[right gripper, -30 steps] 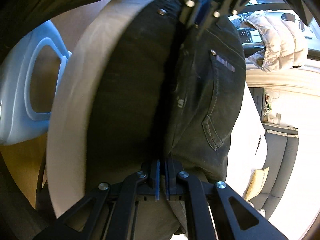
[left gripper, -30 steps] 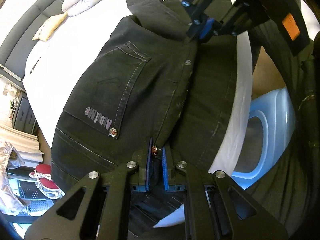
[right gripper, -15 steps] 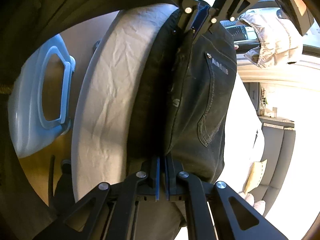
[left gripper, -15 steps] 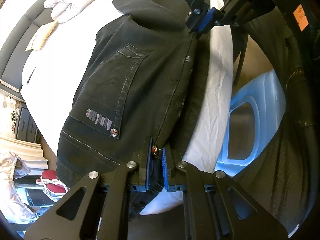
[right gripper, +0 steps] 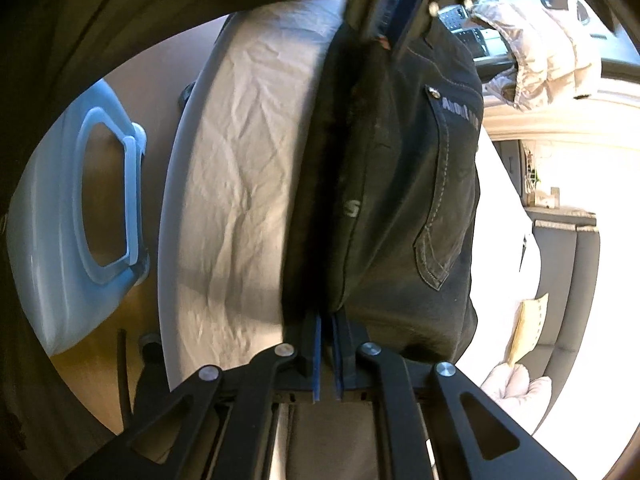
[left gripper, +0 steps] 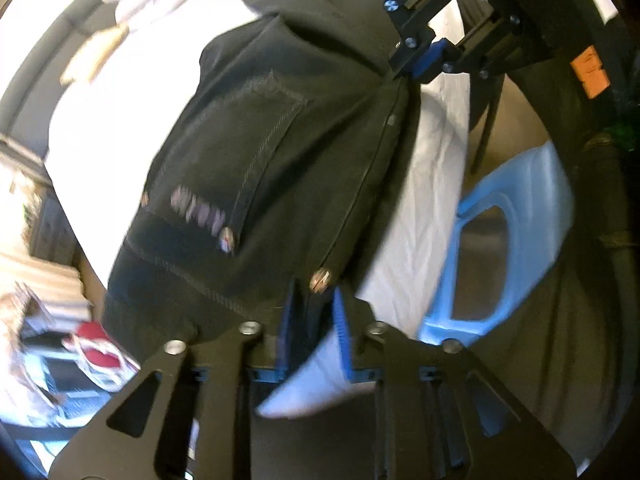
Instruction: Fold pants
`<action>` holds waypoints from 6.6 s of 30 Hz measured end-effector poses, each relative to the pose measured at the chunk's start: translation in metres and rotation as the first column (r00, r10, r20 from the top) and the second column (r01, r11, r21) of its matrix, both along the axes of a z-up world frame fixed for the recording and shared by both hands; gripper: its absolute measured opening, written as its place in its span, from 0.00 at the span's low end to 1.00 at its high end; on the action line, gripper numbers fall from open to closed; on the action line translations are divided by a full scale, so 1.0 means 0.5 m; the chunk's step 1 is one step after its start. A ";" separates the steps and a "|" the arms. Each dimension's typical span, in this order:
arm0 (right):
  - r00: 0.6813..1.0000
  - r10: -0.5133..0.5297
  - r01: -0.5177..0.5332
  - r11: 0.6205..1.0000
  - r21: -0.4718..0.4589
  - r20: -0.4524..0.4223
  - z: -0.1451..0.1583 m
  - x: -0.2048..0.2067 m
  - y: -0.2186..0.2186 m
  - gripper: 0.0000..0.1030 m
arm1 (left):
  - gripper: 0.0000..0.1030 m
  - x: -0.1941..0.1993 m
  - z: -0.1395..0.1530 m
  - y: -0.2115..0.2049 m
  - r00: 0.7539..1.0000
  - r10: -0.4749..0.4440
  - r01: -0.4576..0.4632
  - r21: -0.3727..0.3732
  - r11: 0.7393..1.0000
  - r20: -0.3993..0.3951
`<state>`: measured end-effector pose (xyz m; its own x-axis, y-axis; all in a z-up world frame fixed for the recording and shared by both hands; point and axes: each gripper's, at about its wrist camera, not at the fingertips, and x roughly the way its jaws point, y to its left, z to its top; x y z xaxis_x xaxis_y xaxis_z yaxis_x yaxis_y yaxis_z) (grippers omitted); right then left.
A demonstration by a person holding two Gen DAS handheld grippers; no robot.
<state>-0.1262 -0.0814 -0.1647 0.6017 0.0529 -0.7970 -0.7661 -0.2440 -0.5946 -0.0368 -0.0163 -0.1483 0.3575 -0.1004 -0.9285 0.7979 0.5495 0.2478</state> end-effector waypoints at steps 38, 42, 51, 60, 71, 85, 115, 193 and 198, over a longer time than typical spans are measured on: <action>0.146 0.009 0.687 -0.720 0.095 -0.989 0.148 0.538 -0.799 0.71 | 0.45 0.168 -0.027 -0.021 0.835 0.485 -0.550 -0.376 0.745 -0.260; 0.037 0.175 0.566 -0.815 -0.124 -0.984 0.029 0.629 -0.897 0.66 | 0.45 0.181 -0.029 -0.001 0.798 0.505 -0.602 -0.406 0.688 -0.328; 0.011 0.219 0.545 -0.819 -0.178 -0.976 -0.029 0.748 -0.895 0.50 | 0.43 0.211 -0.035 0.000 0.774 0.496 -0.630 -0.409 0.660 -0.392; -0.002 0.156 0.545 -0.828 -0.132 -0.988 -0.035 0.753 -0.886 0.09 | 0.43 0.199 -0.034 0.011 0.775 0.495 -0.630 -0.422 0.652 -0.393; 0.184 0.049 0.489 -0.871 0.048 -0.982 0.116 0.636 -0.926 0.06 | 0.43 0.190 -0.027 -0.001 0.784 0.499 -0.620 -0.414 0.666 -0.370; 0.177 0.051 0.165 -0.986 -0.021 -0.983 0.088 0.203 -1.105 0.06 | 0.43 0.187 -0.022 -0.008 0.785 0.503 -0.618 -0.406 0.673 -0.361; 0.221 0.407 0.256 -0.901 -0.350 -0.887 -0.010 0.280 -1.080 0.56 | 0.44 0.187 -0.023 -0.014 0.777 0.528 -0.629 -0.403 0.664 -0.342; -0.090 0.379 0.573 -0.736 -0.359 -0.921 0.002 0.172 -0.520 0.46 | 0.51 0.158 0.016 -0.030 0.800 0.507 -0.599 -0.365 0.713 -0.321; -0.147 0.369 0.666 -0.649 -0.368 -0.918 -0.011 0.208 -0.452 0.09 | 0.51 0.148 0.017 -0.030 0.804 0.506 -0.593 -0.356 0.723 -0.311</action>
<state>-0.0222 -0.3074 -0.1701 0.5293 0.7183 -0.4514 0.3849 0.2709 0.8823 0.0372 -0.0313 -0.1396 0.3052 -0.3286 -0.8938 0.3273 0.9176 -0.2256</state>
